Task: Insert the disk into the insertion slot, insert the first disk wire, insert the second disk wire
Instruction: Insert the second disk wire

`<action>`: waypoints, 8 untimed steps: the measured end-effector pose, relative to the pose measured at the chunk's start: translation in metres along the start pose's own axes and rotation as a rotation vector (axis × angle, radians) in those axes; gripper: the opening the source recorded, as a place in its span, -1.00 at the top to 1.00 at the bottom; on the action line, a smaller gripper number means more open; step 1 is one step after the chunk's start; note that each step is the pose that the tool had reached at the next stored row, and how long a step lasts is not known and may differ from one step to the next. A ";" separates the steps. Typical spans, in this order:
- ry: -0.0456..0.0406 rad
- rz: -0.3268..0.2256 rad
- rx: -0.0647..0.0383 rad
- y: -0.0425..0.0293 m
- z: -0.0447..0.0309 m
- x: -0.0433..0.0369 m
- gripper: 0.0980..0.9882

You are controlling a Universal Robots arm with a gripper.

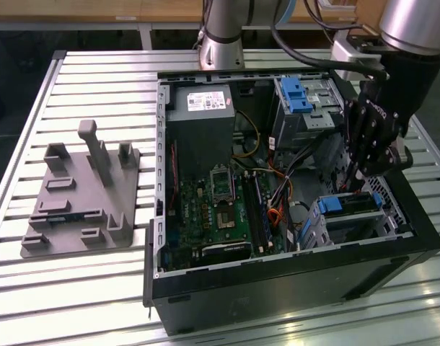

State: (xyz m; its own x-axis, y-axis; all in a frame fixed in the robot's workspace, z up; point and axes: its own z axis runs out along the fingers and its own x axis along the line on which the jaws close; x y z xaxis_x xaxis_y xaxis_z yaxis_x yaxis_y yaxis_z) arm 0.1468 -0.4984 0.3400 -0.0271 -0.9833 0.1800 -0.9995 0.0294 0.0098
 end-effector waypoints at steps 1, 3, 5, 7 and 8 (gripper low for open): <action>-0.0072 0.000 0.000 -0.0001 0.0006 0.0011 0.89; -0.0242 0.000 -0.001 -0.0003 0.0013 0.0031 0.89; -0.0408 0.000 -0.001 -0.0006 0.0016 0.0047 0.89; -0.0531 0.000 -0.002 -0.0012 0.0019 0.0063 0.89; -0.0551 0.000 -0.002 -0.0015 0.0020 0.0071 0.89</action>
State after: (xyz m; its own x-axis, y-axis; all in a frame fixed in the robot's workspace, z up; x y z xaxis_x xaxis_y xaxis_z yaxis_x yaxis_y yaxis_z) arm 0.1481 -0.5058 0.3392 -0.0275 -0.9917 0.1255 -0.9995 0.0292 0.0119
